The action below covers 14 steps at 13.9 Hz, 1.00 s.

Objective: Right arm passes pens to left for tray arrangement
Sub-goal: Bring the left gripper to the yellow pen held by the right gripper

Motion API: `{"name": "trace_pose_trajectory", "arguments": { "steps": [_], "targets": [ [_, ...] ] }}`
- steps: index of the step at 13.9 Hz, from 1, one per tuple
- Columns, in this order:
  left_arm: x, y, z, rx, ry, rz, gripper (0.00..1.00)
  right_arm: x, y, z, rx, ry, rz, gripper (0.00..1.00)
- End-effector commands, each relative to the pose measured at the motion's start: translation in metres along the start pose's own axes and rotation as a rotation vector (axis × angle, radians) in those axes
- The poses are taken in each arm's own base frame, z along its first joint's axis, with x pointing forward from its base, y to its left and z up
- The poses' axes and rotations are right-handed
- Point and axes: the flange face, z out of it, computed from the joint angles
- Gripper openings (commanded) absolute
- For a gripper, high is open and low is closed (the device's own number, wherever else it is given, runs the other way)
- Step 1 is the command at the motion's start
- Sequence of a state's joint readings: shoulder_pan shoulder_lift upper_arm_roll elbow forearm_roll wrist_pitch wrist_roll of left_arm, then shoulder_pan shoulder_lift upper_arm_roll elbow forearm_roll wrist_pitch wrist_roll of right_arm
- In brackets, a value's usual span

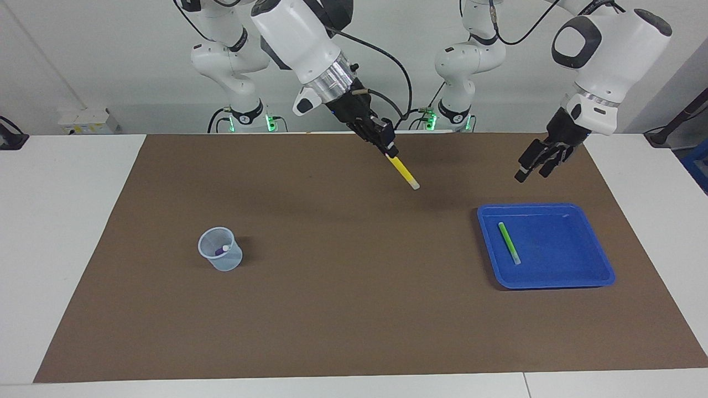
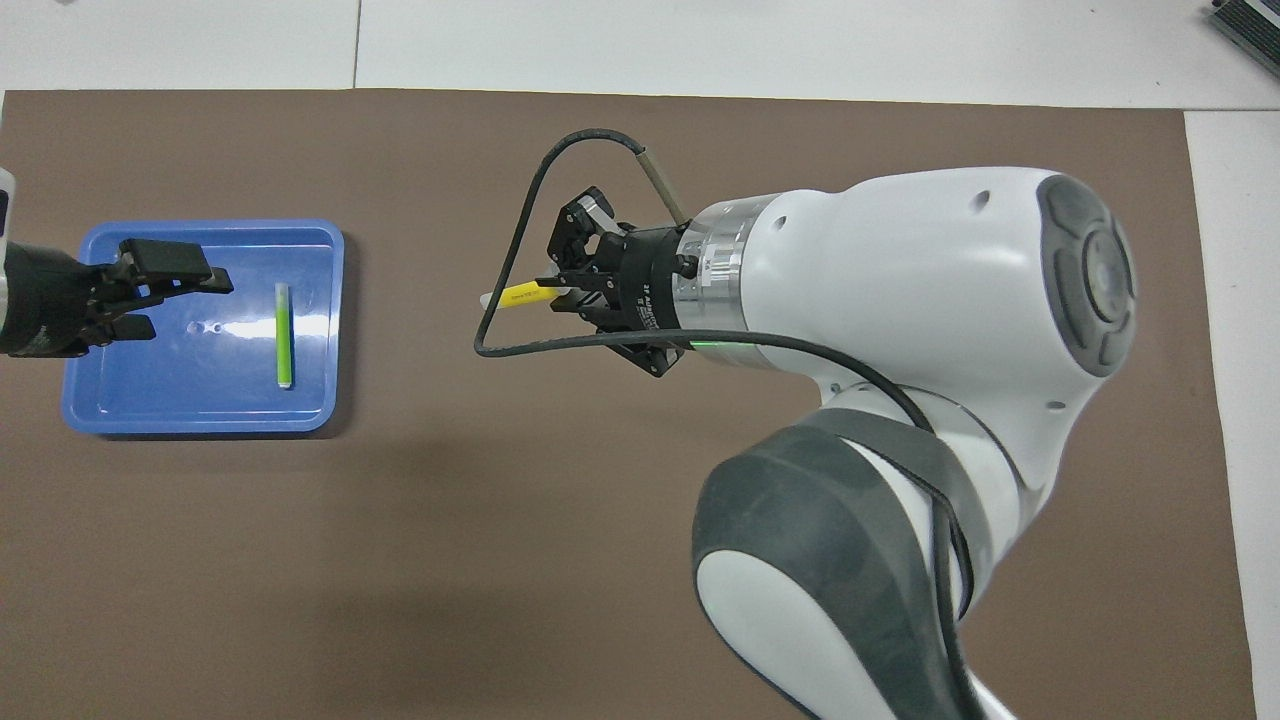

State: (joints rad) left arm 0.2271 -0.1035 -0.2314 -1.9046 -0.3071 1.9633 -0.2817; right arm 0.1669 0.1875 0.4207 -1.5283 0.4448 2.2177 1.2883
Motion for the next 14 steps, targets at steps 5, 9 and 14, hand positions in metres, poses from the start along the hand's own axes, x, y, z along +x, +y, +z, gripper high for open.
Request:
{"name": "trace_pose_trajectory", "arguments": {
  "steps": [5,9,14],
  "targets": [
    [-0.026,0.032,0.006,-0.179,-0.165,-0.739,0.97,0.004,-0.002,0.010,0.041,-0.058,0.016,0.00],
    [-0.033,0.068,0.007,-0.322,-0.247,-1.026,0.90,-0.003,-0.002,0.018,0.045,-0.066,0.008,0.00],
    [-0.051,0.110,0.013,-0.380,-0.321,-1.220,0.87,-0.004,0.000,0.021,0.035,-0.131,0.063,0.00]
  ]
}}
